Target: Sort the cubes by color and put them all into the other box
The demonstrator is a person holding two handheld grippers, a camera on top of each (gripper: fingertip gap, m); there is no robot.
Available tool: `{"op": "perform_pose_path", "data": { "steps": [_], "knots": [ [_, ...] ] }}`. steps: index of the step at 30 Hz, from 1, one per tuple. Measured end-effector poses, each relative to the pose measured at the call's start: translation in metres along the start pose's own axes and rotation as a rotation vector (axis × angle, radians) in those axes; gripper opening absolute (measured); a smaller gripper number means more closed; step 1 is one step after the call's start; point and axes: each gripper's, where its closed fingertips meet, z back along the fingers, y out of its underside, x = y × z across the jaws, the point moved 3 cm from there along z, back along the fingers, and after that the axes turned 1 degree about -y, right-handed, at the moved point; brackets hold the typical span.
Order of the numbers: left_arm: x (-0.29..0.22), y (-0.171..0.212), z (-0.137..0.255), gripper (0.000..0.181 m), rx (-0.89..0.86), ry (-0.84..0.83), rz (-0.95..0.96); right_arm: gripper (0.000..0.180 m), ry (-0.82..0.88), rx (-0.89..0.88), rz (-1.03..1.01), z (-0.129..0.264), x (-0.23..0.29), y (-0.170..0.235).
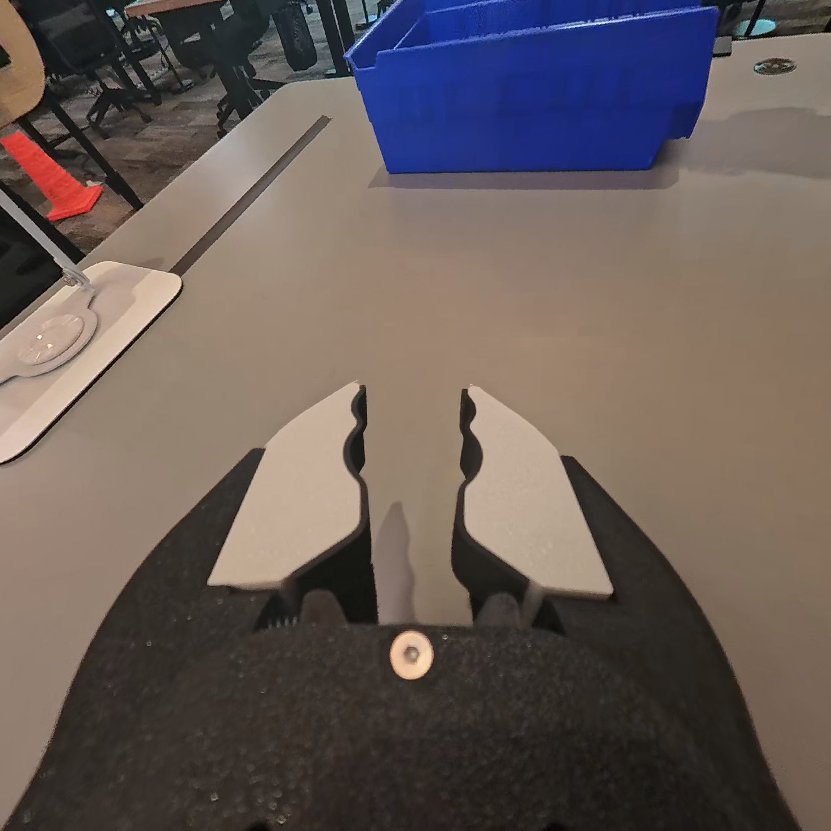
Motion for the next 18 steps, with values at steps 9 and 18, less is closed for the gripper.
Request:
{"op": "perform_pose_path", "data": {
  "steps": [9, 18],
  "knots": [
    [0.037, -0.020, 0.039, 0.041, -0.053, -0.095, 0.072, 0.055, -0.405, -0.501, 0.261, 0.088, 0.175, 0.013],
    [0.170, 0.021, 0.256, 0.045, 0.292, -0.543, 0.163, 0.053, -0.808, -0.638, 0.471, 0.005, 0.325, 0.049]
  ]
}}
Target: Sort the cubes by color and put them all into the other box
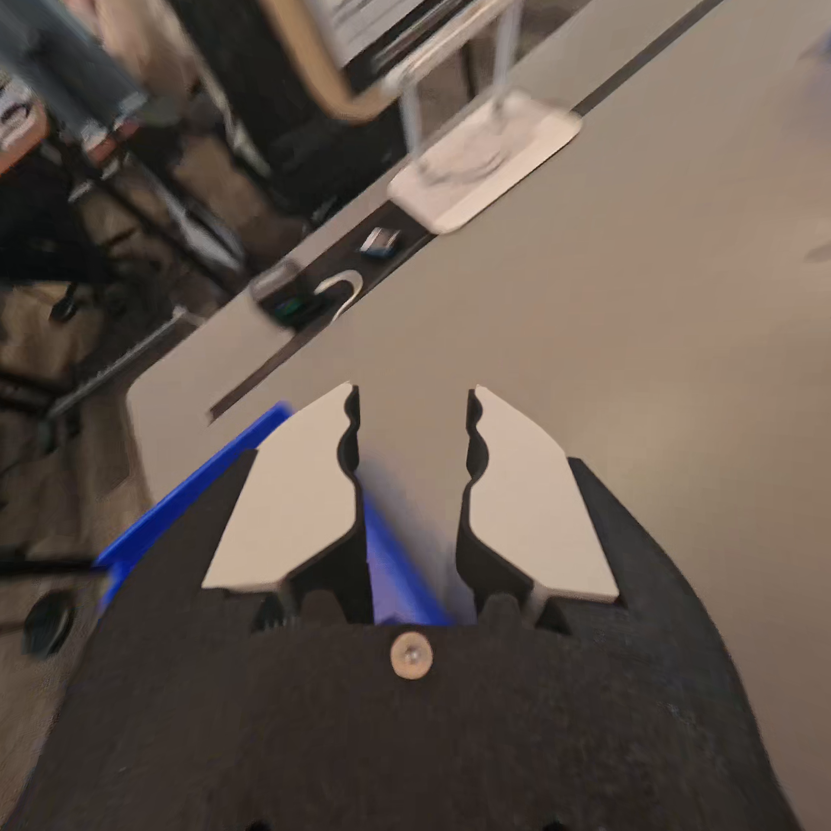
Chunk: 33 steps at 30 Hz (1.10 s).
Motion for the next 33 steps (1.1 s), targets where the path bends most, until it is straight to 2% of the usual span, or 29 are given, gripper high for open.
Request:
{"op": "perform_pose_path", "data": {
  "steps": [5, 8, 11, 14, 19, 33],
  "knots": [
    [0.095, 0.084, 0.015, 0.044, 0.265, -0.036, 0.068, 0.054, -0.118, -0.045, 0.010, -0.042, 0.016, 0.020],
    [0.128, 0.128, 0.002, 0.043, 0.437, -0.056, 0.146, 0.053, -0.130, -0.030, 0.058, -0.051, 0.022, 0.032],
    [0.145, 0.154, -0.016, 0.044, 0.566, -0.083, 0.239, 0.052, -0.128, 0.000, 0.078, -0.055, 0.023, 0.046],
    [0.148, 0.168, -0.038, 0.043, 0.625, -0.042, 0.291, 0.052, -0.142, 0.022, 0.059, -0.058, 0.022, 0.053],
    [0.155, 0.185, -0.063, 0.042, 0.727, -0.014, 0.236, 0.053, -0.167, 0.017, 0.026, -0.056, 0.019, 0.055],
    [0.164, 0.209, -0.090, 0.038, 0.829, 0.013, 0.219, 0.056, -0.217, 0.045, 0.004, -0.057, 0.024, 0.060]
  ]
}}
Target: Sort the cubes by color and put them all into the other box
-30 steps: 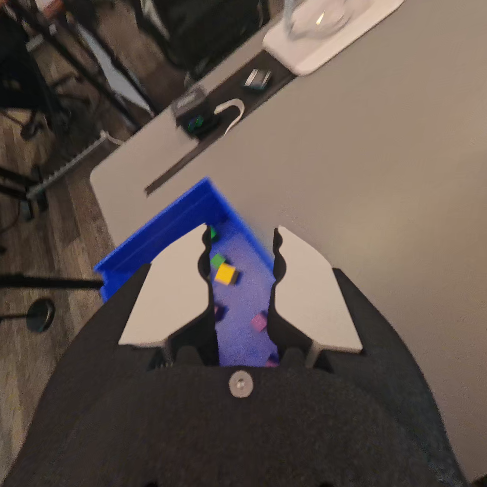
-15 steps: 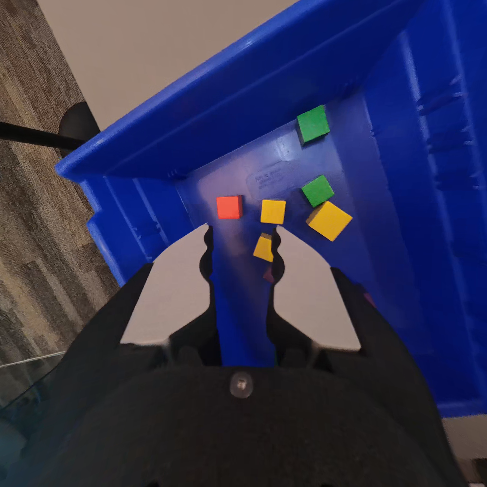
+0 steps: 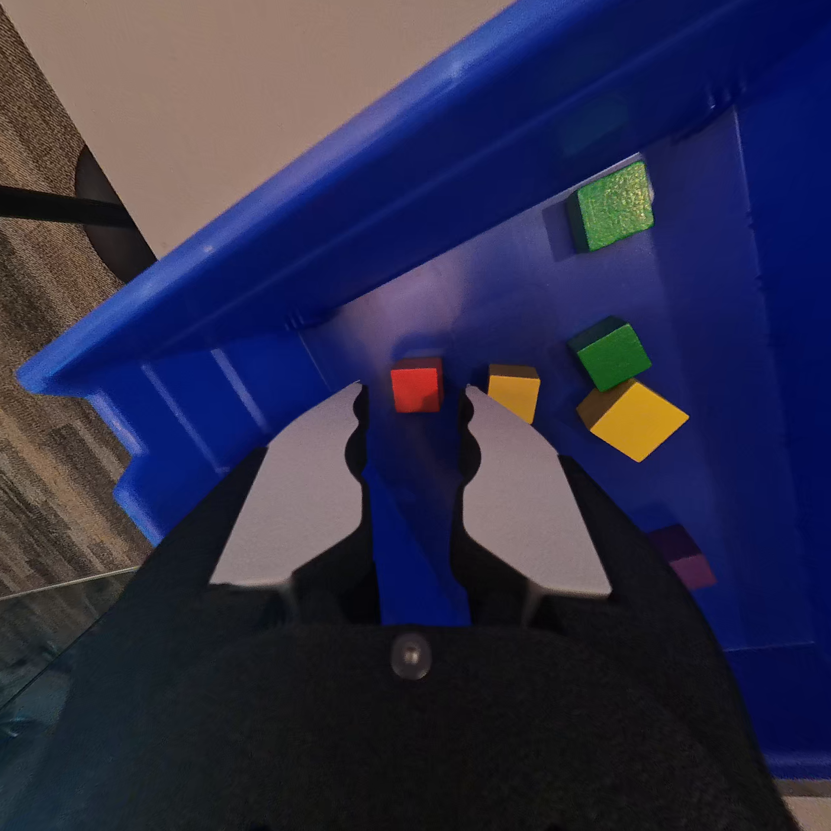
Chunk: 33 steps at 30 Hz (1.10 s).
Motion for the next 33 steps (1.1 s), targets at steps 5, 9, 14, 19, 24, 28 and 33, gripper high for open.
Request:
{"op": "perform_pose_path", "data": {
  "steps": [5, 9, 14, 19, 24, 28, 33],
  "knots": [
    [0.000, 0.005, -0.009, 0.038, 0.033, 0.008, -0.006, 0.056, -0.011, 0.005, -0.004, -0.001, 0.001, 0.001],
    [-0.001, 0.007, -0.018, 0.025, 0.055, 0.030, -0.011, 0.056, -0.018, 0.003, -0.006, -0.001, 0.002, 0.000],
    [0.003, 0.002, -0.006, 0.023, -0.016, 0.002, -0.011, 0.056, -0.019, -0.006, -0.040, -0.001, -0.003, 0.002],
    [-0.007, -0.017, 0.072, 0.023, -0.277, -0.082, -0.054, 0.055, -0.026, -0.039, -0.067, 0.004, 0.001, -0.005],
    [-0.119, -0.055, 0.178, 0.022, -0.757, 0.030, -0.229, 0.057, -0.084, -0.062, -0.119, 0.004, 0.016, -0.015],
    [-0.253, -0.064, 0.236, 0.022, -1.132, 0.300, -0.372, 0.059, -0.254, -0.173, -0.276, -0.002, 0.043, -0.043],
    [-0.377, -0.054, 0.249, 0.021, -1.412, 0.711, -0.483, 0.058, -0.541, -0.329, -0.573, -0.003, 0.079, -0.084]
  ]
}}
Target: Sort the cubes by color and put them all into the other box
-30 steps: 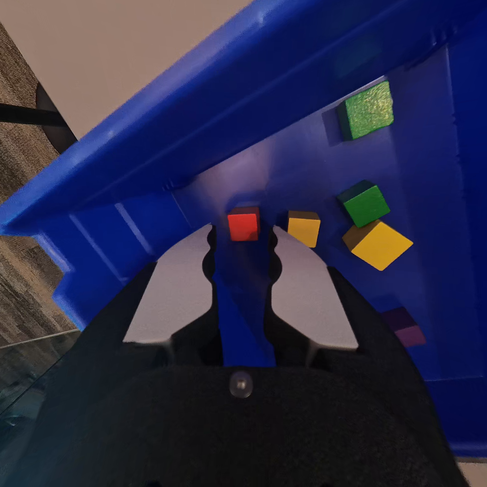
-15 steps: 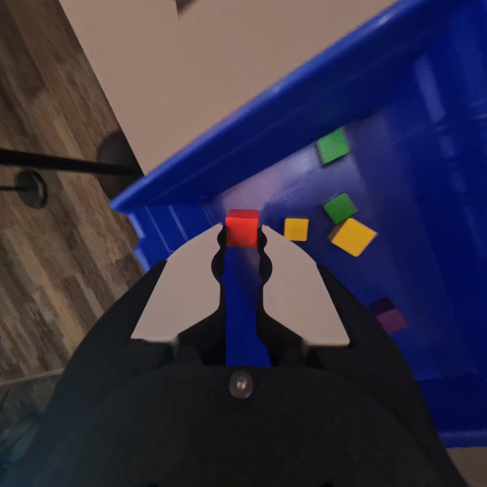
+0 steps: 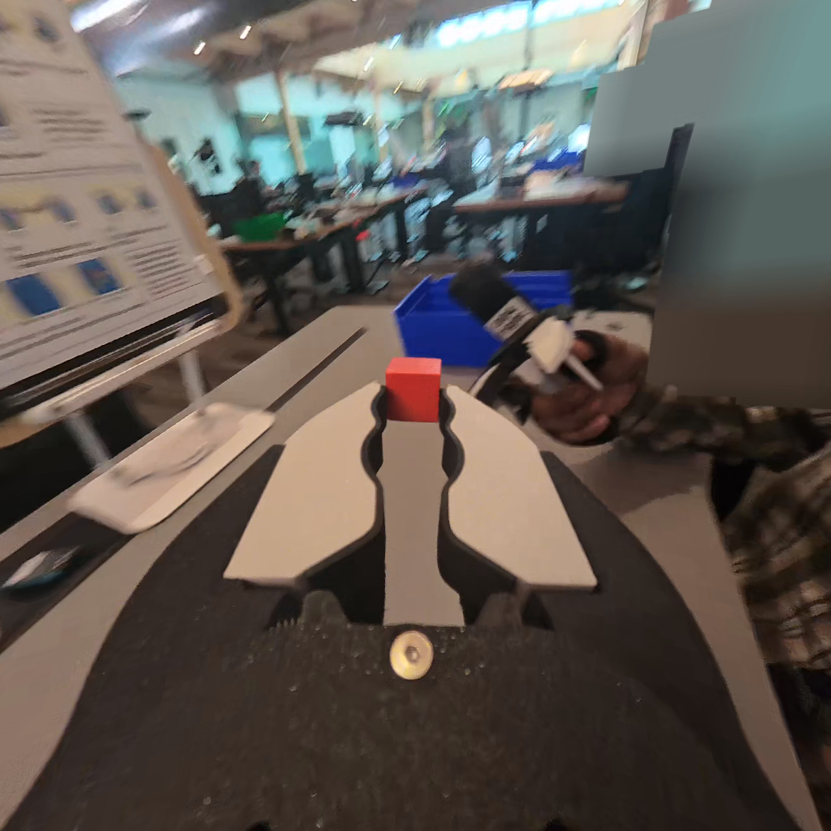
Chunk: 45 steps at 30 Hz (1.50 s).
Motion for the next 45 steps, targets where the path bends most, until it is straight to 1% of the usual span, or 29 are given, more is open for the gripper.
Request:
{"op": "perform_pose_path", "data": {
  "steps": [3, 6, 8, 13, 14, 15, 18, 20, 23, 24, 25, 26, 29, 31, 32, 33, 35, 38, 42, 45],
  "knots": [
    [-0.032, 0.012, -0.021, 0.022, -0.129, 0.124, 0.025, 0.057, -0.104, -0.076, -0.238, -0.007, 0.009, -0.002],
    [-0.049, 0.025, -0.034, 0.021, -0.156, 0.179, 0.031, 0.057, -0.131, -0.112, -0.378, -0.009, 0.005, 0.004],
    [-0.056, 0.033, -0.041, 0.021, -0.154, 0.192, 0.016, 0.053, -0.147, -0.129, -0.441, -0.012, 0.005, 0.010],
    [-0.065, 0.048, -0.049, 0.021, -0.097, 0.187, -0.047, 0.044, -0.157, -0.106, -0.479, -0.016, 0.006, 0.018],
    [-0.065, 0.050, -0.050, 0.021, -0.083, 0.181, -0.055, 0.038, -0.163, -0.104, -0.484, -0.017, 0.006, 0.019],
    [-0.065, 0.052, -0.051, 0.021, -0.075, 0.178, -0.062, 0.025, -0.167, -0.102, -0.481, -0.017, 0.005, 0.019],
    [-0.063, 0.056, -0.052, 0.022, -0.040, 0.181, -0.053, 0.022, -0.111, -0.071, -0.445, -0.013, 0.001, 0.019],
    [-0.061, 0.058, -0.054, 0.026, -0.009, 0.206, -0.001, 0.022, -0.052, -0.038, -0.399, -0.003, -0.001, 0.016],
    [-0.053, 0.058, -0.060, 0.055, 0.021, 0.226, 0.075, 0.022, 0.092, 0.003, -0.302, 0.037, 0.003, -0.005],
    [-0.050, 0.059, -0.062, 0.064, 0.036, 0.238, 0.101, 0.022, 0.172, 0.011, -0.249, 0.057, 0.004, -0.019],
    [-0.048, 0.060, -0.065, 0.067, 0.047, 0.248, 0.118, 0.022, 0.283, 0.019, -0.185, 0.083, 0.005, -0.036],
    [-0.047, 0.062, -0.068, 0.069, 0.054, 0.257, 0.123, 0.022, 0.413, 0.035, -0.107, 0.112, 0.005, -0.056],
    [-0.047, 0.070, -0.076, 0.069, 0.065, 0.279, 0.121, 0.022, 0.924, 0.147, 0.120, 0.219, -0.004, -0.116],
    [-0.047, 0.079, -0.079, 0.068, 0.067, 0.282, 0.118, 0.022, 1.233, 0.258, 0.167, 0.294, -0.014, -0.145],
    [-0.048, 0.082, -0.081, 0.066, 0.066, 0.276, 0.118, 0.022, 1.355, 0.300, 0.166, 0.326, -0.020, -0.155],
    [-0.048, 0.085, -0.081, 0.065, 0.068, 0.276, 0.119, 0.022, 1.441, 0.344, 0.133, 0.354, -0.028, -0.159],
    [-0.051, 0.088, -0.081, 0.061, 0.073, 0.284, 0.113, 0.022, 1.501, 0.392, 0.031, 0.388, -0.048, -0.157],
    [-0.050, 0.087, -0.079, 0.056, 0.063, 0.270, 0.089, 0.022, 1.546, 0.464, -0.068, 0.412, -0.082, -0.145],
    [-0.048, 0.089, -0.080, 0.054, 0.063, 0.282, 0.122, 0.022, 1.587, 0.538, -0.164, 0.427, -0.116, -0.127],
    [-0.047, 0.094, -0.081, 0.054, 0.085, 0.285, 0.136, 0.022, 1.603, 0.552, -0.220, 0.435, -0.130, -0.117]
  ]
}}
